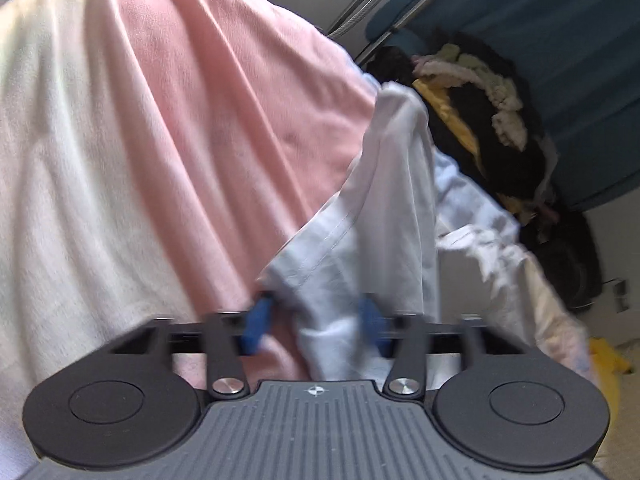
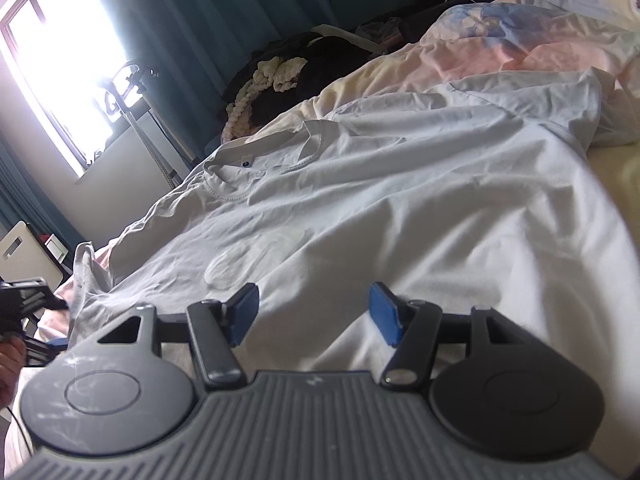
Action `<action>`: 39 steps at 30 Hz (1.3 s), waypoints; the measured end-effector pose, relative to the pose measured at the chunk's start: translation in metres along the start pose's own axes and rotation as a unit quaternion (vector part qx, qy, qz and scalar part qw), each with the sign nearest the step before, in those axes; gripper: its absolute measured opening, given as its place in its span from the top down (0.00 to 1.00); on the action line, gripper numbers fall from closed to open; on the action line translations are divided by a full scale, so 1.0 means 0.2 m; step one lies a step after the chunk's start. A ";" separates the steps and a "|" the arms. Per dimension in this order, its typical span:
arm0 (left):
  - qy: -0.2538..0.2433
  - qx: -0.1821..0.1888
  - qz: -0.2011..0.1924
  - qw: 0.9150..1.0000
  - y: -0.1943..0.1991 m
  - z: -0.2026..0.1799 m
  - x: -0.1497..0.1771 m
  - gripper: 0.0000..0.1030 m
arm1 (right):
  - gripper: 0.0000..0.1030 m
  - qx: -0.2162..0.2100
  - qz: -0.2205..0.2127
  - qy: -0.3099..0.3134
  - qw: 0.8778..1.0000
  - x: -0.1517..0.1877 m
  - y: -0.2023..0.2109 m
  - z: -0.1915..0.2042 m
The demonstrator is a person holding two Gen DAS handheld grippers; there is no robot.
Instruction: Fold clothes
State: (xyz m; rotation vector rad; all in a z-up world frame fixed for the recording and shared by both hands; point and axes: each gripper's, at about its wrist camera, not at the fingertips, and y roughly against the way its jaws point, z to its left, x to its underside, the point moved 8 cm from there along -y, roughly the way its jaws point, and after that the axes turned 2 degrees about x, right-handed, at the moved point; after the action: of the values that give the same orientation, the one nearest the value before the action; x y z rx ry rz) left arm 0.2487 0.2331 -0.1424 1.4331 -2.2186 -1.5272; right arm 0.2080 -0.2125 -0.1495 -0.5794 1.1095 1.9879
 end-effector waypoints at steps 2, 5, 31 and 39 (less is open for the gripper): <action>-0.003 -0.012 -0.008 1.000 0.07 0.02 -0.01 0.94 | 0.39 -0.002 0.002 -0.003 1.000 0.00 0.00 0.00; -0.013 -0.028 -0.026 0.999 0.20 0.07 -0.05 0.95 | 0.39 -0.006 0.004 -0.007 1.000 -0.01 0.00 -0.01; -0.474 0.156 0.145 0.854 0.67 -0.29 0.84 0.24 | 0.38 0.002 0.178 0.056 0.982 0.00 0.80 -0.25; -0.452 0.108 0.028 0.885 0.60 -0.42 0.62 0.20 | 0.38 0.015 0.094 0.029 0.995 -0.14 0.69 -0.30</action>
State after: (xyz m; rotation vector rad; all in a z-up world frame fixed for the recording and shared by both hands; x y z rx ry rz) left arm 0.1485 0.0918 -0.0594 0.6994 -2.9372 -2.3110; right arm 0.1163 -0.3200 -0.0918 -0.5350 1.2681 2.1221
